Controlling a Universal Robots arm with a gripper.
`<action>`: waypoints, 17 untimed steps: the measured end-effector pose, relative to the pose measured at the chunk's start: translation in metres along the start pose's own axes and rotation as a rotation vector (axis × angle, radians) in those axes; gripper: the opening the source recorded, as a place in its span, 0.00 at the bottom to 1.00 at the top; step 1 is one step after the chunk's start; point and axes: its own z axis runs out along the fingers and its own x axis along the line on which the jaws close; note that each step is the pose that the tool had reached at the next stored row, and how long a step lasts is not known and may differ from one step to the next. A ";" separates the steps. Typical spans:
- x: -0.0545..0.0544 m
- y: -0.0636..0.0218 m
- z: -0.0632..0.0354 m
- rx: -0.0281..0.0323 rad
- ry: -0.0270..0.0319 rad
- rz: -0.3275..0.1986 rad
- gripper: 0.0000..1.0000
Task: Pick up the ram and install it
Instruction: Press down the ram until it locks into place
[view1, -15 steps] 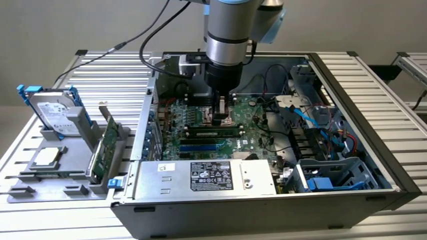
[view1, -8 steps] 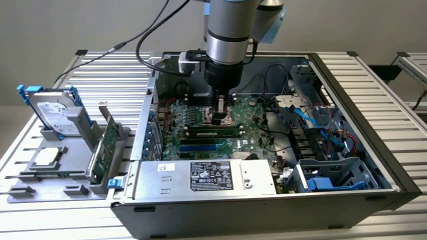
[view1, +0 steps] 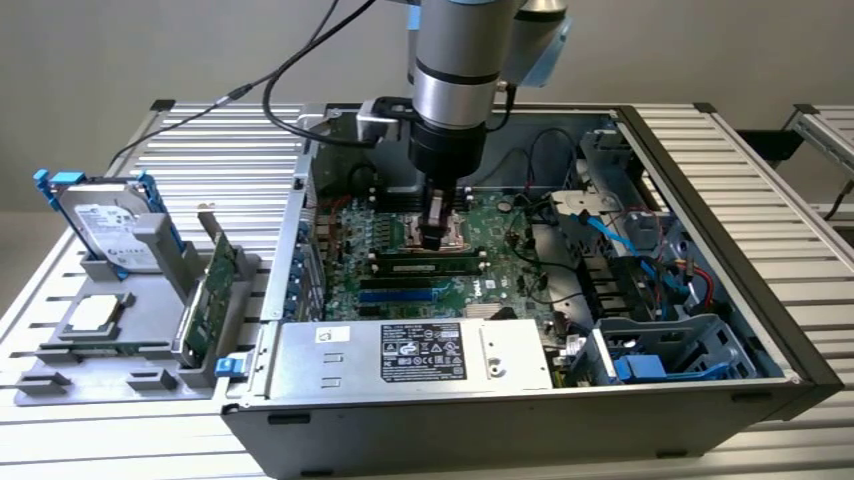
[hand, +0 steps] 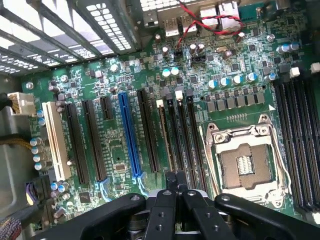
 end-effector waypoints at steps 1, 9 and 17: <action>0.000 0.0000 0.0000 -0.0009 -0.0008 0.015 0.11; 0.000 0.0000 0.0000 -0.0080 -0.0072 0.140 0.11; 0.000 0.0000 0.0000 -0.0151 -0.0137 0.264 0.11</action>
